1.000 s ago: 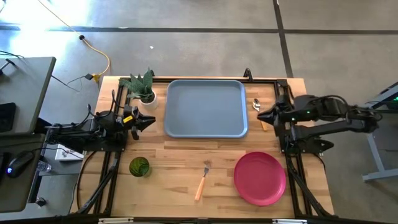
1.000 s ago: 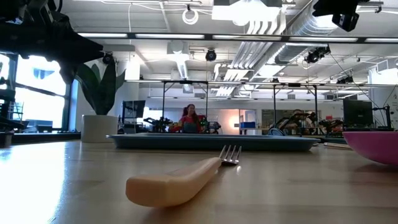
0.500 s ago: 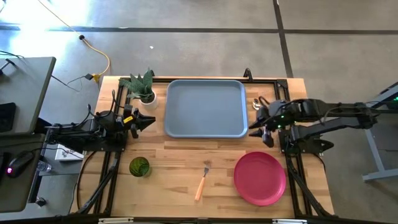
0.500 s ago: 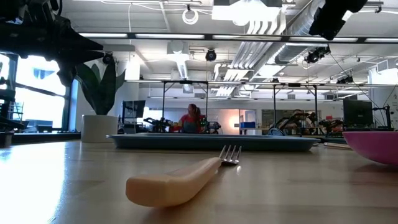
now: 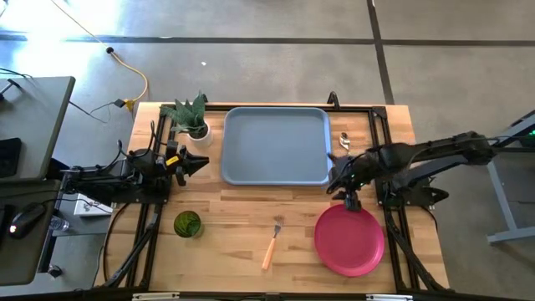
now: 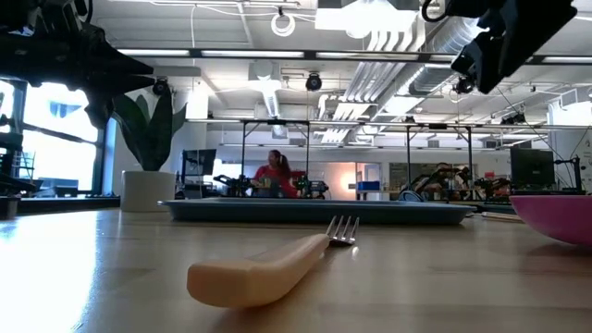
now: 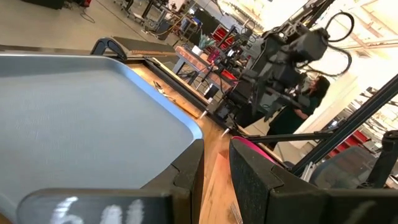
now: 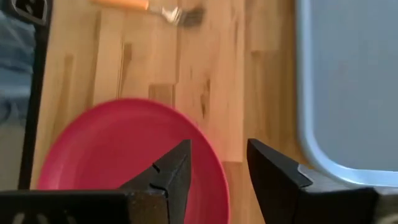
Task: Pick and place plate/cup/fork/spoon on tray
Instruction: Put the pink plate on the gray tray, then put the green cup on the gray tray
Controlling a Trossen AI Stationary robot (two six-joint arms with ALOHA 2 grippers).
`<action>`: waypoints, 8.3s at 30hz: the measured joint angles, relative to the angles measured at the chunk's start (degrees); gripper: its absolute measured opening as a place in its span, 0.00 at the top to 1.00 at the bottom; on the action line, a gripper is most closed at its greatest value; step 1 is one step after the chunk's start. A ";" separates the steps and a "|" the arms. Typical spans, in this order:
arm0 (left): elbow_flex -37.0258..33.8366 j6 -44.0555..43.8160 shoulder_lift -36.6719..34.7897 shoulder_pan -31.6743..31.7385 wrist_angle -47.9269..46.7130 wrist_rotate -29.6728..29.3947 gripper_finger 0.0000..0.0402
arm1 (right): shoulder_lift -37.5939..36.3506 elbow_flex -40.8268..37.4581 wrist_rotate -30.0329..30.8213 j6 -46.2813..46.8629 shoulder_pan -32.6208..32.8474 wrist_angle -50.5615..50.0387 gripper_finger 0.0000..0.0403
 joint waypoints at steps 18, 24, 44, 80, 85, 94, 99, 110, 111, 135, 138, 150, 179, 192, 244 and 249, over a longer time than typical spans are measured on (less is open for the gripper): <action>0.00 0.16 0.00 -0.02 -0.09 -0.02 0.84 | 18.49 0.00 1.93 -1.07 7.13 1.28 0.64; 0.00 0.46 0.00 0.00 -0.09 -0.02 0.84 | 22.23 0.00 5.50 -1.09 7.67 1.97 0.64; 0.00 0.48 -0.02 0.00 -0.31 0.00 0.84 | 28.11 0.00 4.05 -4.07 7.67 6.06 0.64; 0.00 0.50 0.00 0.00 -2.54 -0.02 0.84 | 31.25 0.04 -0.01 -0.98 7.47 6.14 0.99; 0.00 0.50 0.00 -0.02 -2.56 0.00 0.84 | 31.16 -0.02 -2.25 2.27 7.47 6.16 1.00; 0.00 3.54 -0.02 0.00 -2.89 0.20 0.84 | 26.44 -0.02 -2.05 12.33 7.50 6.14 1.00; 0.00 5.61 -0.02 0.00 -2.89 0.20 0.84 | 23.04 -0.04 -1.11 17.82 7.50 6.21 1.00; 0.00 8.13 -0.01 0.00 -2.86 0.20 0.84 | 17.34 -0.04 4.39 28.92 7.33 9.88 1.00; 0.00 8.50 -0.01 -0.02 -2.86 0.20 0.84 | 17.02 -0.04 4.78 30.19 7.19 10.58 1.00; 0.00 11.02 -0.01 0.00 -2.84 0.20 0.84 | 15.86 -0.04 12.03 48.70 -13.81 30.41 1.00; 0.00 11.02 -0.02 -0.01 -2.85 0.20 0.84 | 15.86 -0.04 13.28 48.69 -17.40 34.06 1.00; 0.00 10.95 0.00 -0.02 -2.84 2.70 0.84 | 15.86 -0.04 11.07 39.24 -33.14 36.74 1.00; 0.00 10.95 0.00 -0.02 -2.84 1.18 0.84 | 30.90 24.12 0.24 14.40 -48.70 6.67 1.00; 0.00 10.41 0.00 -0.02 -2.85 1.09 0.84 | 42.37 24.35 -6.31 12.44 -48.02 6.40 1.00; 0.00 10.43 0.00 0.00 -2.29 1.79 0.84 | 47.47 28.27 -1.42 13.99 -47.95 3.56 0.82; 0.10 9.73 -0.01 0.00 0.67 3.45 0.84 | 47.47 33.61 0.48 12.98 -47.85 -1.59 0.82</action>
